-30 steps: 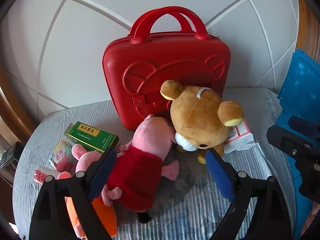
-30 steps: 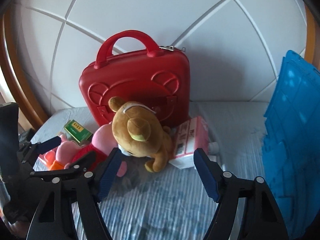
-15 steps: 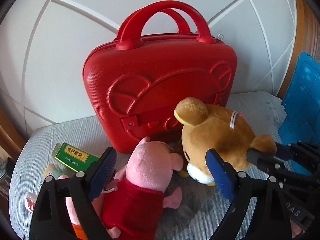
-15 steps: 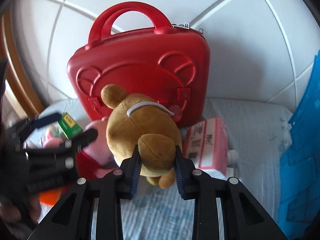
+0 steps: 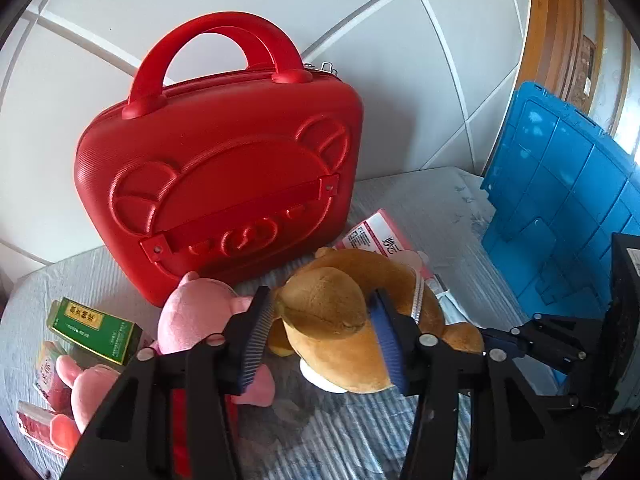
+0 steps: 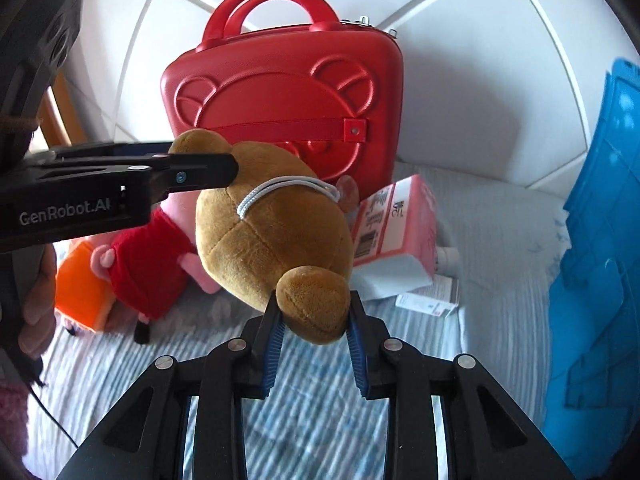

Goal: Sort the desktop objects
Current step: 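Grasp the brown teddy bear with right tool while left tool grasps it too, then lift and carry the teddy bear with both tools over the blue bin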

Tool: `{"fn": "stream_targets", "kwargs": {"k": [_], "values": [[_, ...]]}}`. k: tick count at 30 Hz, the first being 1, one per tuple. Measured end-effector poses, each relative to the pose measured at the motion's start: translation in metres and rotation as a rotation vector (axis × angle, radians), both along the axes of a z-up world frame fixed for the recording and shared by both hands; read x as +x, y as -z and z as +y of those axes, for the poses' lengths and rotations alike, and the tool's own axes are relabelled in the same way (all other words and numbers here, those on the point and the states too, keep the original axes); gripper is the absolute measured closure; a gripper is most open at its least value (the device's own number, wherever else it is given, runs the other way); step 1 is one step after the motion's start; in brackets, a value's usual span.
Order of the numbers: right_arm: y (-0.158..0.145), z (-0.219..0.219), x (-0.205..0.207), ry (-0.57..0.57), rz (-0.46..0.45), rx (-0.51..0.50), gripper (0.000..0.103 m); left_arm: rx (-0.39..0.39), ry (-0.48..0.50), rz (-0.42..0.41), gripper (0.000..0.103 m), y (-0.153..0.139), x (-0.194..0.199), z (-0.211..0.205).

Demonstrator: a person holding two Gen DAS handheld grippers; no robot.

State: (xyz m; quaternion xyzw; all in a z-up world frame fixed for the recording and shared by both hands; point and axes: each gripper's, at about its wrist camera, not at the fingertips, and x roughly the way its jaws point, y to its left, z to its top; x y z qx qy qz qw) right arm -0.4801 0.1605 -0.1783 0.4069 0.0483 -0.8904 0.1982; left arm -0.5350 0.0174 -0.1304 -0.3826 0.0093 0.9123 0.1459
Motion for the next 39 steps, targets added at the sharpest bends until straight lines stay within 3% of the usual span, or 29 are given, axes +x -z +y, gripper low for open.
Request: {"fn": "stream_targets", "kwargs": {"k": [5, 8, 16, 18, 20, 22, 24, 32, 39], "values": [[-0.001, 0.002, -0.008, 0.036, -0.011, -0.067, 0.070, -0.003, -0.013, 0.009, 0.066, 0.003, 0.007, -0.001], [-0.001, 0.007, -0.015, 0.071, -0.033, -0.142, 0.069, -0.006, -0.024, 0.009, 0.067, 0.006, 0.010, -0.003], [0.007, 0.011, -0.026, 0.118, -0.078, -0.191, 0.068, -0.023, -0.040, 0.002, 0.068, 0.013, 0.010, -0.004], [0.010, 0.015, -0.027, 0.146, -0.096, -0.206, 0.053, -0.018, -0.048, 0.005, 0.068, 0.014, 0.012, -0.005], [0.010, 0.017, -0.026, 0.147, -0.094, -0.226, 0.057, -0.017, -0.050, 0.008, 0.068, 0.014, 0.012, -0.006], [0.009, 0.016, -0.025, 0.129, -0.094, -0.234, 0.071, -0.036, -0.046, 0.016, 0.068, 0.014, 0.013, -0.004], [0.005, 0.010, -0.026, 0.122, -0.086, -0.206, 0.072, -0.054, -0.055, 0.028, 0.069, 0.012, 0.015, -0.002], [-0.047, -0.009, -0.013, 0.070, 0.041, -0.123, 0.073, 0.006, -0.111, 0.107, 0.072, -0.024, 0.035, -0.019], [-0.114, -0.023, 0.019, 0.024, 0.155, -0.096, 0.073, 0.043, -0.138, 0.218, 0.072, -0.084, 0.075, -0.034]]}}
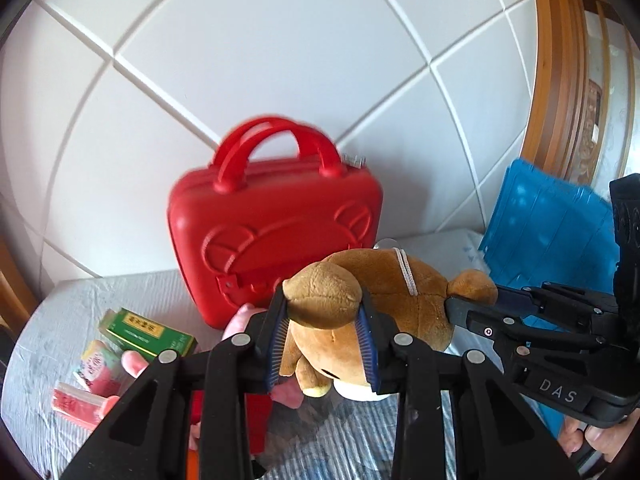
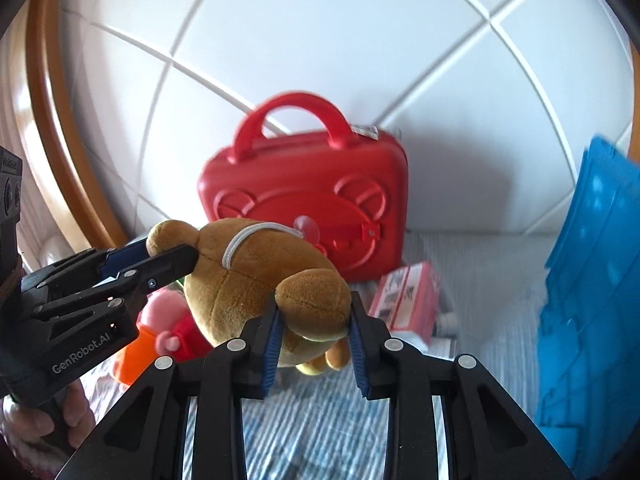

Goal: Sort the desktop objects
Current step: 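Lift and carry the teddy bear with both tools over the blue bin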

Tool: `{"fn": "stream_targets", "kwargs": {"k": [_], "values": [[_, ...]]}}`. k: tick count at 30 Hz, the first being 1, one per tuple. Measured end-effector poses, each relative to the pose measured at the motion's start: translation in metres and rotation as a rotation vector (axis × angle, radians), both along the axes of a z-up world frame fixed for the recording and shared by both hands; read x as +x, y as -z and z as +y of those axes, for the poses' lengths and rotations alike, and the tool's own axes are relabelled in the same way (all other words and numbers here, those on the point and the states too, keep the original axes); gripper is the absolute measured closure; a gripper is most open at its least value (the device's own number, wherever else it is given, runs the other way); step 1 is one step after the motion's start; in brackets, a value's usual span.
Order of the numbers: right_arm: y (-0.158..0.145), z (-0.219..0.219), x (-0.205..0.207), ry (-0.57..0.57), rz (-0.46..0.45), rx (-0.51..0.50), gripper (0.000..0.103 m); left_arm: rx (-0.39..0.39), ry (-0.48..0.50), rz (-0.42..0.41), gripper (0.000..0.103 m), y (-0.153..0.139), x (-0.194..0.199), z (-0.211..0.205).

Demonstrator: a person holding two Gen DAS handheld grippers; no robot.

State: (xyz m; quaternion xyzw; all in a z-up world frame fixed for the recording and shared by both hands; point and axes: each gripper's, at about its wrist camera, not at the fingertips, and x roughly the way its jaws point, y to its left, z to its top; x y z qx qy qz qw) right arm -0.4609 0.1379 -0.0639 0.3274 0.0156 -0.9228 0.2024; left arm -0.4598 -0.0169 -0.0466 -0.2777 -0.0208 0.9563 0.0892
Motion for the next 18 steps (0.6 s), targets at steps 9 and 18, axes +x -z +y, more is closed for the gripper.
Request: {"fn": "stream_targets", "kwargs": {"k": [9, 18], "values": [[-0.098, 0.000, 0.089, 0.021, 0.197, 0.038, 0.074, 0.020, 0.010, 0.176, 0.072, -0.090, 0.079, 0.008], [-0.188, 0.047, 0.194, 0.168, 0.375, 0.072, 0.074, 0.051, 0.152, 0.339, 0.072, -0.175, 0.156, 0.066]]}}
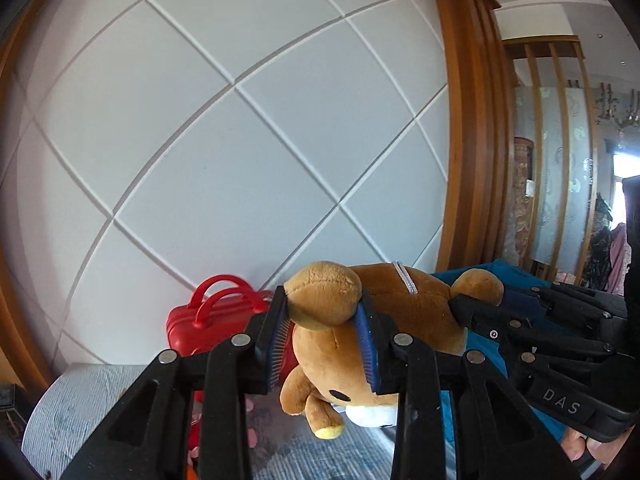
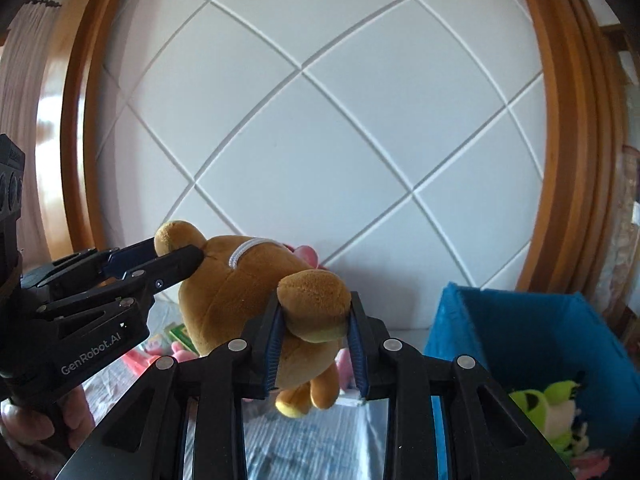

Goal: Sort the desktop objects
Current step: 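Lift and carry the teddy bear with both tools over the blue bin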

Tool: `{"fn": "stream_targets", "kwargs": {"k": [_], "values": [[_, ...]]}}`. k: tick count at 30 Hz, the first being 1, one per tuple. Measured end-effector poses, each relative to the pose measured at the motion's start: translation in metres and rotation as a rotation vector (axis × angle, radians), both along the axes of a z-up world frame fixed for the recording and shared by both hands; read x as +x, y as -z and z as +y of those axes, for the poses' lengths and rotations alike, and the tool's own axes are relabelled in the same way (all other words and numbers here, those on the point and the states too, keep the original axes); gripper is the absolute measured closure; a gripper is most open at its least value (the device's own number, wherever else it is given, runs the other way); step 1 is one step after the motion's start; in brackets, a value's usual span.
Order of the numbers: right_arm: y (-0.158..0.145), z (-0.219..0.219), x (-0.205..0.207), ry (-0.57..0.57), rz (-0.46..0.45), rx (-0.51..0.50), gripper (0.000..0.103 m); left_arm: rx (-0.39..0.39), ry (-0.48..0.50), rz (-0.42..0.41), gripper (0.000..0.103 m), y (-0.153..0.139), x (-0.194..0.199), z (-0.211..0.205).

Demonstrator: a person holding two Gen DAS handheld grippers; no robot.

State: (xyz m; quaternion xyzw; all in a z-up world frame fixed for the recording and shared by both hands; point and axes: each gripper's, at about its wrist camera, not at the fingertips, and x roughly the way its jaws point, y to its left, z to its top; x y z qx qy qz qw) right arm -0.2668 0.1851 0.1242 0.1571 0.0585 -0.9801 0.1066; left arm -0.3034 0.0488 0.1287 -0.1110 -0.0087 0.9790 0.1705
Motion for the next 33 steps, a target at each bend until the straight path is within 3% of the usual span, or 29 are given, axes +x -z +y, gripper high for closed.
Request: {"fn": "stream_targets", "kwargs": {"k": [3, 8, 14, 20, 24, 28, 33], "values": [[-0.025, 0.023, 0.031, 0.072, 0.039, 0.025, 0.075, 0.024, 0.081, 0.019, 0.072, -0.022, 0.020, 0.026], [-0.055, 0.072, 0.075, 0.189, 0.102, 0.053, 0.075, -0.008, 0.167, 0.073, 0.072, -0.054, 0.062, 0.089], [-0.061, 0.157, 0.109, 0.241, 0.112, 0.061, 0.075, -0.022, 0.213, 0.070, 0.071, -0.057, 0.091, 0.182], [-0.028, 0.255, 0.109, 0.241, 0.015, 0.045, 0.075, -0.055, 0.203, -0.042, 0.071, -0.024, 0.086, 0.281], [0.010, 0.310, 0.093, 0.228, -0.091, 0.038, 0.075, -0.108, 0.166, -0.182, 0.072, 0.014, 0.071, 0.330], [0.050, 0.345, 0.085, 0.205, -0.203, 0.010, 0.075, -0.169, 0.131, -0.317, 0.072, 0.046, 0.061, 0.363], [0.075, 0.367, 0.081, 0.166, -0.272, -0.026, 0.075, -0.223, 0.075, -0.364, 0.071, 0.060, 0.069, 0.376]]}}
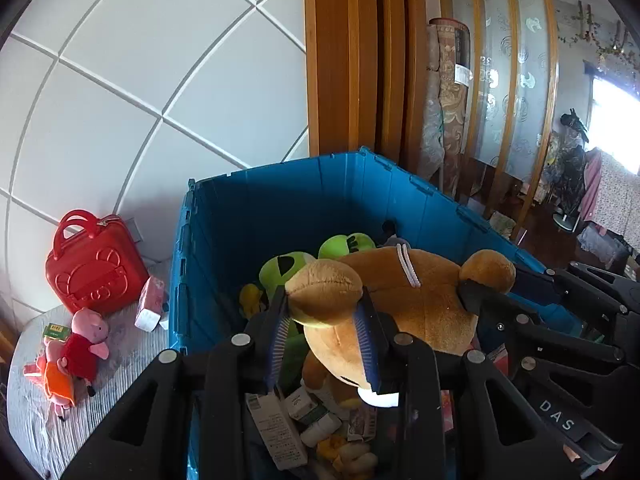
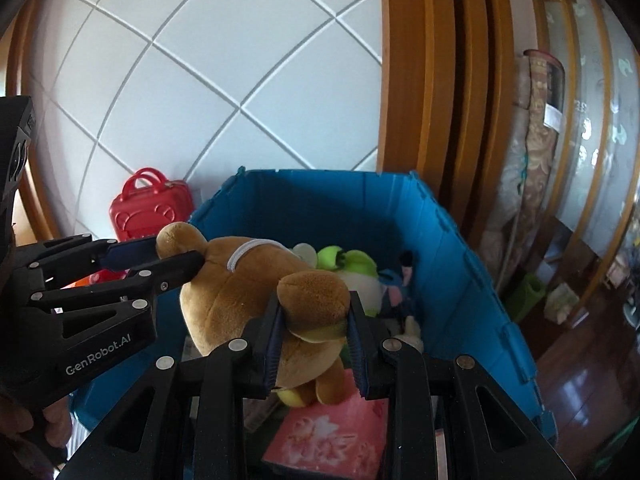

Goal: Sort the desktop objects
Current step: 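Lift and carry the teddy bear with both tools over the blue bin, then open both tools to drop the teddy bear into the bin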

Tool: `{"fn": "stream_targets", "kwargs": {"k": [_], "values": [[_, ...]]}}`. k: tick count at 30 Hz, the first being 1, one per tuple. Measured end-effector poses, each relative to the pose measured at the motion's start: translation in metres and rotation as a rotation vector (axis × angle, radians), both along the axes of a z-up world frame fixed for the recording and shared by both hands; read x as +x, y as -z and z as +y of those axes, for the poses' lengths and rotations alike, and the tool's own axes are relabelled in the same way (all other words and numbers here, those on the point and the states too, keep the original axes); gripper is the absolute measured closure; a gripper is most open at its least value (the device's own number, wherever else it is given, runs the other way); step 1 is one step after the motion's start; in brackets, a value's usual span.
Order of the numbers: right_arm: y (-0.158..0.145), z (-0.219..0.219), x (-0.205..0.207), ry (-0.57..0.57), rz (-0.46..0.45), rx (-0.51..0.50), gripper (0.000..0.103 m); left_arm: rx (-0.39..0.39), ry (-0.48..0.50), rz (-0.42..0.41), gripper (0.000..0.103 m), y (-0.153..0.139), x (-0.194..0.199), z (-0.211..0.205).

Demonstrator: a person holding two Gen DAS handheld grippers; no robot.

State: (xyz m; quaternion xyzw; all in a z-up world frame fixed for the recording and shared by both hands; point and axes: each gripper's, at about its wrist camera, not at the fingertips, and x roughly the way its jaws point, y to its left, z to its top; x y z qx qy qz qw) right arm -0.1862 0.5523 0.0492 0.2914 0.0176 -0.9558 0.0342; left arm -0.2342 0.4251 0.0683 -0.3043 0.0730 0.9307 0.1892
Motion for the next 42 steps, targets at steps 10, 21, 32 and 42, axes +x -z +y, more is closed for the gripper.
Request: {"fn": "stream_targets", "kwargs": {"k": [10, 21, 32, 42], "values": [[0.023, -0.003, 0.009, -0.031, -0.055, -0.017, 0.074, -0.029, -0.028, -0.037, 0.071, 0.019, 0.012, 0.000], [0.019, 0.010, -0.017, 0.019, -0.041, -0.048, 0.072, -0.025, -0.065, 0.002, 0.025, 0.027, 0.034, -0.008], [0.008, 0.014, 0.012, 0.029, 0.016, -0.060, 0.034, -0.039, -0.069, -0.117, 0.025, 0.055, 0.027, -0.005], [0.012, 0.014, 0.081, 0.041, 0.047, -0.019, 0.000, -0.026, -0.086, -0.097, 0.023, 0.057, 0.071, -0.015]]}}
